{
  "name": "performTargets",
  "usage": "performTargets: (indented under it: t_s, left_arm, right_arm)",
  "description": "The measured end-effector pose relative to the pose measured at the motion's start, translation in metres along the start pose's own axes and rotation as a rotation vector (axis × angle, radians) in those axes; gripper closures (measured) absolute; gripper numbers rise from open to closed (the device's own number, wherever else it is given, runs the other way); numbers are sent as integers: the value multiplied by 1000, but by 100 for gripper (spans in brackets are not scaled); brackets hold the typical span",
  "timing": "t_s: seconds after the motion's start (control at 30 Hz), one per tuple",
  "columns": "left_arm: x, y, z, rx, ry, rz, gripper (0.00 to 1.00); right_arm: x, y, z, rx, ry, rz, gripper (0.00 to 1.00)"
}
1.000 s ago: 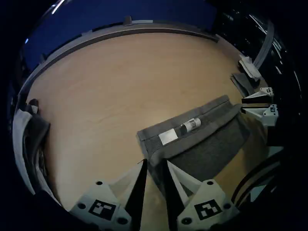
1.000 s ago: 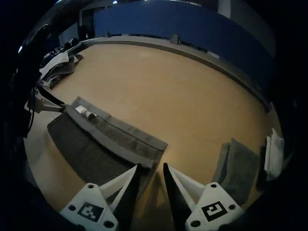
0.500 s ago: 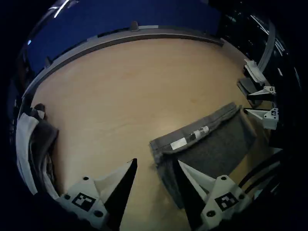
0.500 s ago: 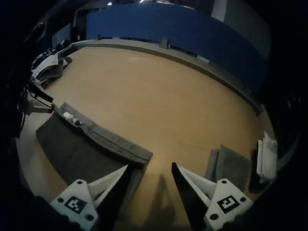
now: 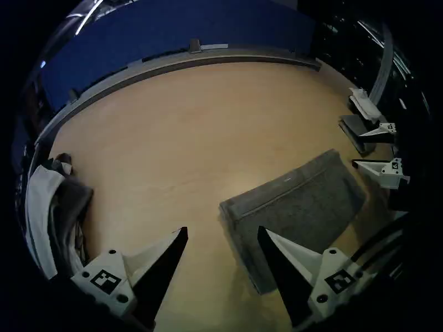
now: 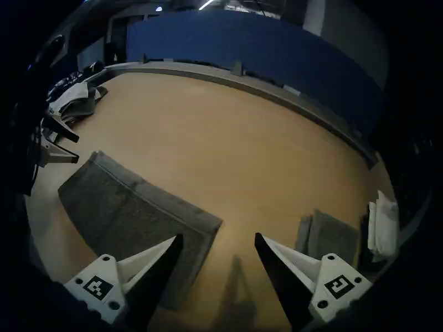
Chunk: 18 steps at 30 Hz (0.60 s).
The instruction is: Fold towel
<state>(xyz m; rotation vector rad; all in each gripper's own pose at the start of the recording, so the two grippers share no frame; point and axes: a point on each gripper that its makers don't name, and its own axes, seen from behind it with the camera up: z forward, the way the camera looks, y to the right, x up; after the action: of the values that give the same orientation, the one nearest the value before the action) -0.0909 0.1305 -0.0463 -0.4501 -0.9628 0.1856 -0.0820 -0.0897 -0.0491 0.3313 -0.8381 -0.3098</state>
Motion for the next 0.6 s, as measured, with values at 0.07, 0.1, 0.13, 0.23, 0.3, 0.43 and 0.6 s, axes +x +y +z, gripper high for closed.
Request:
performTargets:
  t_s: [0.07,0.1,0.13,0.23,0.3,0.43,0.6]
  left_arm:
    - [-2,1,-3,2,3,0,6]
    - [-3,1,-5,3,4,0,6]
    - [-5,2,-7,2,5,-1,6]
    - [-13,5,-14,-1,6,-9,6]
    - [-20,8,-18,-4,3,-18,6]
    - [-38,13,-25,-10,-11,-44,6]
    - [-60,20,-32,-14,-29,-76,6]
  right_arm:
    - [-4,-4,-4,8,-1,-3,0]
    - [-6,-5,-5,12,-1,-4,0]
    - [-8,-7,-8,16,-2,-5,0]
    - [-17,-15,-15,31,-6,-5,0]
    - [-23,-21,-20,43,-11,-2,0]
    - [-39,-31,-27,60,-28,-1,0]
    - [-54,-41,-34,75,-44,5,0]
